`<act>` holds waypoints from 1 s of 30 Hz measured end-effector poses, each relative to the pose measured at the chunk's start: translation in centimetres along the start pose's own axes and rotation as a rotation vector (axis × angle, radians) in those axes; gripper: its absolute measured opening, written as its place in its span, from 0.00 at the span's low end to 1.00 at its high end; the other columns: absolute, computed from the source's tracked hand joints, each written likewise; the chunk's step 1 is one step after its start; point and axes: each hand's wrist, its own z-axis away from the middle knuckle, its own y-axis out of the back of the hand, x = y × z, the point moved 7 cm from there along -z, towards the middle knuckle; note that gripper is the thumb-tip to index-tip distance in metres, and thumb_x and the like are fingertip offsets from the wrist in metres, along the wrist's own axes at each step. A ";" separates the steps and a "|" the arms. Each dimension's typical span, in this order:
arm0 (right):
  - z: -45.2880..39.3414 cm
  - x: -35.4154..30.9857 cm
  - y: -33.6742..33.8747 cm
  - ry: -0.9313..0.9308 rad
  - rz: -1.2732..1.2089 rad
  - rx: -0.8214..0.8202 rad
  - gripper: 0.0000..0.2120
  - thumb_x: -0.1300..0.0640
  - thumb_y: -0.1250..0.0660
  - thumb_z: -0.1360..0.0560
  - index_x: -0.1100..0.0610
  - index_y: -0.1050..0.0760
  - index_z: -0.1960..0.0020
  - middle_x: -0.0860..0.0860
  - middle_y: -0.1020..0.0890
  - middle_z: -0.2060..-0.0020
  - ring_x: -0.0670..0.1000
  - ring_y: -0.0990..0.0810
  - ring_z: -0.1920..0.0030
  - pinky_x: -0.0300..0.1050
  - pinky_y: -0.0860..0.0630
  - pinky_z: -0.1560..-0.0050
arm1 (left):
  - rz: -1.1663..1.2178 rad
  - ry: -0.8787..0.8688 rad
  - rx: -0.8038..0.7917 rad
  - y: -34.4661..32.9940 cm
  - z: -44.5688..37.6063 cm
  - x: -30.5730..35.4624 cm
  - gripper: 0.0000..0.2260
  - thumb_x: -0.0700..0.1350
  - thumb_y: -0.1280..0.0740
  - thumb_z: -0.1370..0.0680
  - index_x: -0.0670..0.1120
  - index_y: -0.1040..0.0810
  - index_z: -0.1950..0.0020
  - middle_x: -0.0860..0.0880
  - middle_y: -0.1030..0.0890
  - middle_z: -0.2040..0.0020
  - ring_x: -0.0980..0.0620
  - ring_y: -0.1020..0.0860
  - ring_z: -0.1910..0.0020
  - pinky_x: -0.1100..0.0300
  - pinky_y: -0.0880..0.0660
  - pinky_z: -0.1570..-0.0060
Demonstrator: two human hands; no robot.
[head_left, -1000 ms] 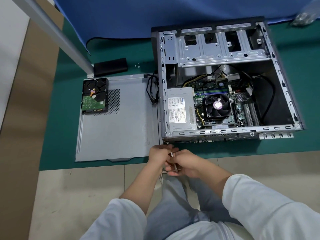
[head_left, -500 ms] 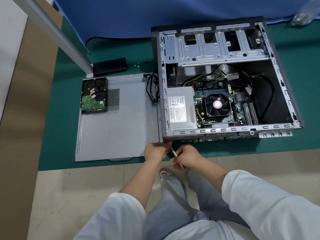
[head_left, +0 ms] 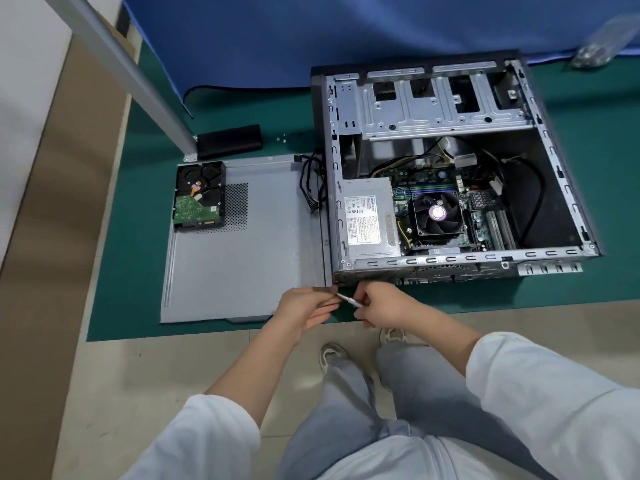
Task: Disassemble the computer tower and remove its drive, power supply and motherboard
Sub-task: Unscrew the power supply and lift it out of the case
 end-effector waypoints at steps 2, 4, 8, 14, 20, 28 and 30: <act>0.7 -0.8 -0.2 0.041 0.024 -0.033 0.05 0.63 0.38 0.23 0.55 0.30 0.54 0.55 0.21 0.60 0.51 0.22 0.63 0.46 0.24 0.59 | -0.024 -0.034 0.005 1.0 0.8 0.5 0.08 0.41 0.26 0.29 0.41 0.18 0.51 0.42 0.16 0.55 0.51 0.16 0.56 0.61 0.22 0.53; 1.6 -1.9 -0.2 0.103 0.064 -0.028 0.05 0.64 0.41 0.22 0.55 0.30 0.52 0.52 0.19 0.57 0.49 0.23 0.61 0.44 0.24 0.58 | -0.009 -0.072 -0.021 1.7 1.8 1.2 0.06 0.42 0.26 0.28 0.43 0.18 0.53 0.43 0.15 0.56 0.51 0.16 0.56 0.61 0.21 0.54; 3.9 -4.3 0.1 0.205 0.033 -0.013 0.07 0.63 0.43 0.22 0.54 0.30 0.52 0.46 0.19 0.61 0.44 0.26 0.62 0.40 0.28 0.59 | 0.136 -0.146 -0.112 3.3 3.7 3.3 0.10 0.42 0.27 0.30 0.41 0.19 0.50 0.44 0.15 0.53 0.51 0.17 0.52 0.59 0.22 0.51; 7.2 -10.2 3.9 0.351 -0.192 0.020 0.06 0.60 0.42 0.20 0.52 0.31 0.54 0.45 0.22 0.66 0.44 0.29 0.68 0.39 0.32 0.64 | 0.213 -0.287 -0.198 3.3 6.6 8.4 0.13 0.43 0.28 0.33 0.40 0.18 0.51 0.42 0.16 0.51 0.48 0.17 0.51 0.61 0.20 0.57; 8.1 -14.7 10.7 0.515 -0.141 0.276 0.06 0.53 0.35 0.23 0.51 0.29 0.47 0.46 0.25 0.67 0.39 0.32 0.73 0.33 0.34 0.69 | 0.168 -0.384 -0.355 -0.9 9.1 13.6 0.08 0.43 0.29 0.33 0.44 0.14 0.57 0.41 0.16 0.52 0.47 0.17 0.50 0.60 0.21 0.55; 7.8 -16.6 17.5 0.681 -0.102 0.474 0.05 0.56 0.30 0.27 0.49 0.20 0.52 0.41 0.24 0.72 0.41 0.28 0.70 0.31 0.31 0.67 | 0.148 -0.403 -0.425 -5.1 10.1 19.3 0.08 0.44 0.28 0.33 0.45 0.14 0.56 0.42 0.16 0.52 0.47 0.17 0.49 0.59 0.21 0.54; 7.1 -16.5 18.7 0.663 -0.170 0.441 0.04 0.56 0.29 0.28 0.48 0.19 0.55 0.50 0.19 0.66 0.49 0.22 0.64 0.44 0.24 0.58 | 0.143 -0.373 -0.476 -6.1 10.1 20.1 0.10 0.45 0.28 0.32 0.46 0.14 0.53 0.43 0.16 0.51 0.48 0.17 0.50 0.59 0.21 0.54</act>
